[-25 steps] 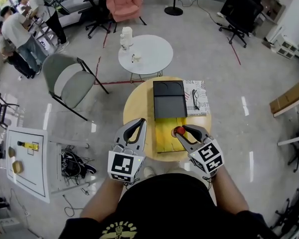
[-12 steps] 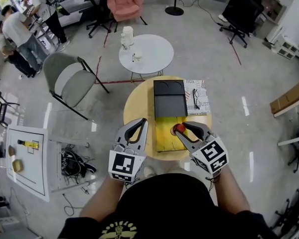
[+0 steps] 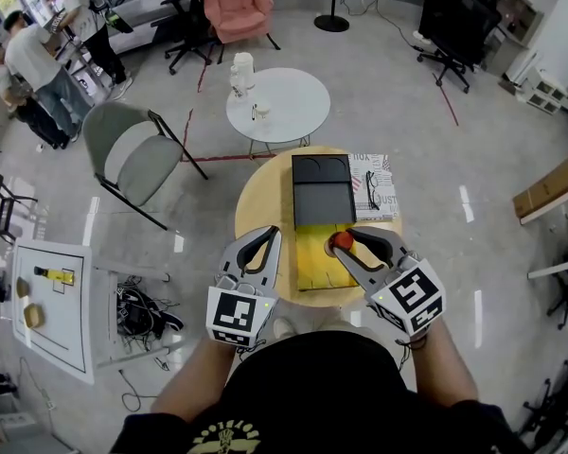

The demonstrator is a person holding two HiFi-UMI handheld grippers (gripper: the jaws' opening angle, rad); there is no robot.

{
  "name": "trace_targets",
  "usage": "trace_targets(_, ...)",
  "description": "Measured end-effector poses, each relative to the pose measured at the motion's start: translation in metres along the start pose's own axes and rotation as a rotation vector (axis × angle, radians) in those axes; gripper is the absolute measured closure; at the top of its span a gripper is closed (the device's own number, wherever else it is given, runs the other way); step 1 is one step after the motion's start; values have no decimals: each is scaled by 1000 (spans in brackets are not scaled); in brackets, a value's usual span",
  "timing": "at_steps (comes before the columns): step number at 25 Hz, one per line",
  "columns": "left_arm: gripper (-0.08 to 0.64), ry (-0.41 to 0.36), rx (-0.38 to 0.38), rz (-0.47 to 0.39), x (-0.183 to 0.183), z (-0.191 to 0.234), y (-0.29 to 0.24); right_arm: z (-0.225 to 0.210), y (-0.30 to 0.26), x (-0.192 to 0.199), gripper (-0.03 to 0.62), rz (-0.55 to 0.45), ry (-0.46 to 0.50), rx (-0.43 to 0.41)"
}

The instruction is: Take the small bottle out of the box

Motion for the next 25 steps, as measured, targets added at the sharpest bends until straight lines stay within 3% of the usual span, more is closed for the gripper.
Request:
trace_targets(5, 546, -2, 4, -3, -1, -1, -2, -3, 3, -3, 448, -63, 19, 13)
trace_targets(25, 546, -1, 5, 4, 1, 2, -2, 0, -1, 0, 448, -40, -13, 13)
Point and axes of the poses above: the fingertips, and each gripper's own axes: y backward along the fingers, z to its left, x out of its underside, the point moved 6 cm from there along y, backward along the fingers, and after that the axes turned 10 degrees about z, right-handed, at the moved point
